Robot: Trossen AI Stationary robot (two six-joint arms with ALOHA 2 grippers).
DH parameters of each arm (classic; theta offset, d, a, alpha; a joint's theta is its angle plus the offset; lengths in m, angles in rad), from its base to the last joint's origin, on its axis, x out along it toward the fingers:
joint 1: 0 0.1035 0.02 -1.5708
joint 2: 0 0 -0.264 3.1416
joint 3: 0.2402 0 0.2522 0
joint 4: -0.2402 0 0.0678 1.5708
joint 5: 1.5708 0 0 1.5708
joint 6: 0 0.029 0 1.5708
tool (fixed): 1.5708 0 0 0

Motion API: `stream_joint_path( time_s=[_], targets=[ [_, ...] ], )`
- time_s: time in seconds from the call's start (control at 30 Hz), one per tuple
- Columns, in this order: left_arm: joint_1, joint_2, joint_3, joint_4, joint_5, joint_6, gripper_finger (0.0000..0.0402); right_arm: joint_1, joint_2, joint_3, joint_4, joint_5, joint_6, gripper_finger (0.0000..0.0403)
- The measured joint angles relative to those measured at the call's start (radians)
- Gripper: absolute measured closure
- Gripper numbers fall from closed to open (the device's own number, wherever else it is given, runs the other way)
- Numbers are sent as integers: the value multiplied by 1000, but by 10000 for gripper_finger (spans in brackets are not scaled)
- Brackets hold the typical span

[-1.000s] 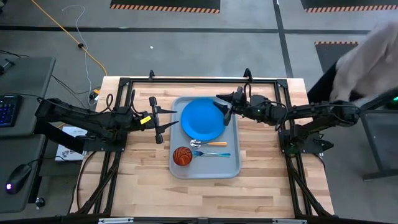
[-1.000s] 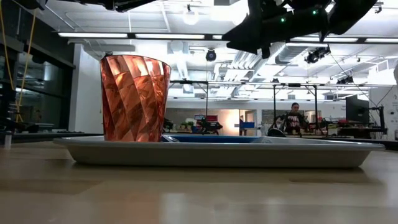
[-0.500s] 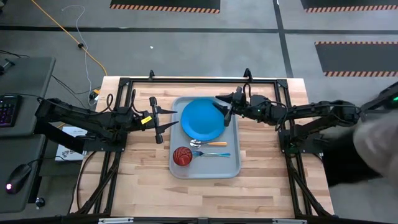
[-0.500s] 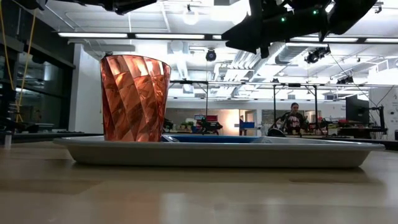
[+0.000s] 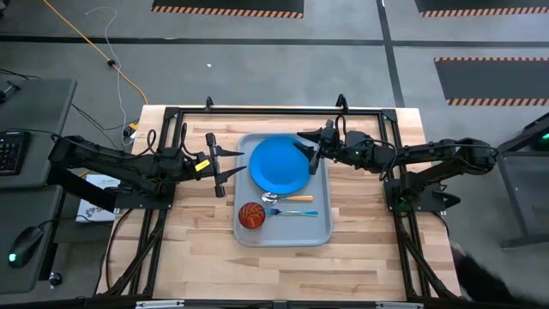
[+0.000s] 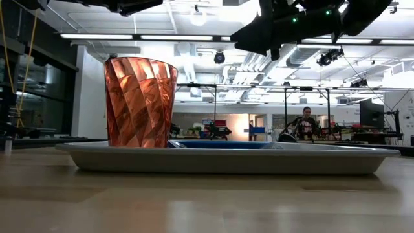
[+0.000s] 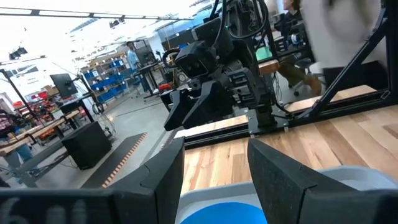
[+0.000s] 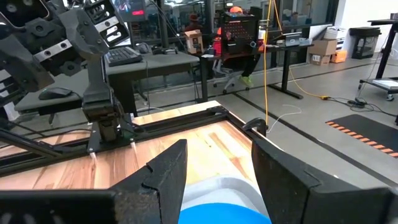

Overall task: Pick and place plate/cup/fork/spoon on tray
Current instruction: Return to Home Position

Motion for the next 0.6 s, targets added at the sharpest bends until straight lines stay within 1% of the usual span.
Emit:
stream_joint_path(
  time_s=[0.17, 0.3, 0.43, 0.6],
  targets=[
    [0, 0, 0, -3, -24, 0, 234, 0, 0, 0, 0, 0, 0, 231],
    [0, -30, 0, -65, -61, 8, 234, 0, 0, 0, 0, 0, 0, 231],
    [0, -98, 0, -148, -79, 5, 234, 0, 0, 0, -1, 0, 0, 231],
    [3, -231, 0, -329, -79, -28, 234, 0, 0, 0, -13, 0, 0, 231]
  ],
)
